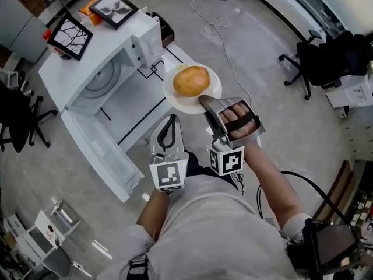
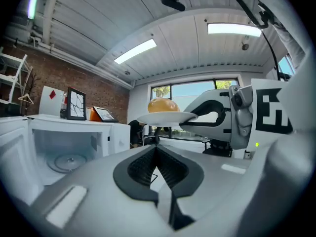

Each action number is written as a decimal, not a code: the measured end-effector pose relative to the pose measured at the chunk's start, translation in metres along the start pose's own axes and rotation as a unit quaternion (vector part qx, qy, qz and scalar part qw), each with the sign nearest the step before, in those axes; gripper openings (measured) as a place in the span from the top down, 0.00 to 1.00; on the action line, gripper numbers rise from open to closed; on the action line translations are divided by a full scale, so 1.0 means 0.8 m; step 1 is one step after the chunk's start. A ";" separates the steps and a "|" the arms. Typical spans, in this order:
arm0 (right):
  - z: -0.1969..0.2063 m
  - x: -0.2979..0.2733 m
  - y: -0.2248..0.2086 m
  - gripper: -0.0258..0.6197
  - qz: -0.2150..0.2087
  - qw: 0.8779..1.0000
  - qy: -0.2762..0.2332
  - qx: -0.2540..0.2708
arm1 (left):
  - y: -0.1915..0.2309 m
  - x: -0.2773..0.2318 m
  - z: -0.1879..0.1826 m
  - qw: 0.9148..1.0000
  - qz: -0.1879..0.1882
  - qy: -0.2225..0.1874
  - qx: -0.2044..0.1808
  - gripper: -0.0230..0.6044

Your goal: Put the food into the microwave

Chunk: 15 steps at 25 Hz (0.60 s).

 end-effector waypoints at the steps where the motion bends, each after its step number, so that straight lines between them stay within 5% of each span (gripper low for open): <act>1: -0.006 -0.013 0.000 0.92 -0.002 1.000 -0.012 0.001 | 0.010 -0.004 0.002 1.000 -0.014 0.002 0.000 0.95; 15: -0.105 -0.118 0.030 0.92 -0.029 0.979 -0.192 0.056 | 0.106 0.002 0.042 0.981 -0.191 0.015 0.034 0.95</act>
Point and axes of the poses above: the fingertips, and each gripper's own axes: x backward along the fingers, y to its left, z out of its underside, the point moved 3 cm from there along x, backward along the fingers, and after that the axes turned 6 degrees about y, right-handed, at the moved point
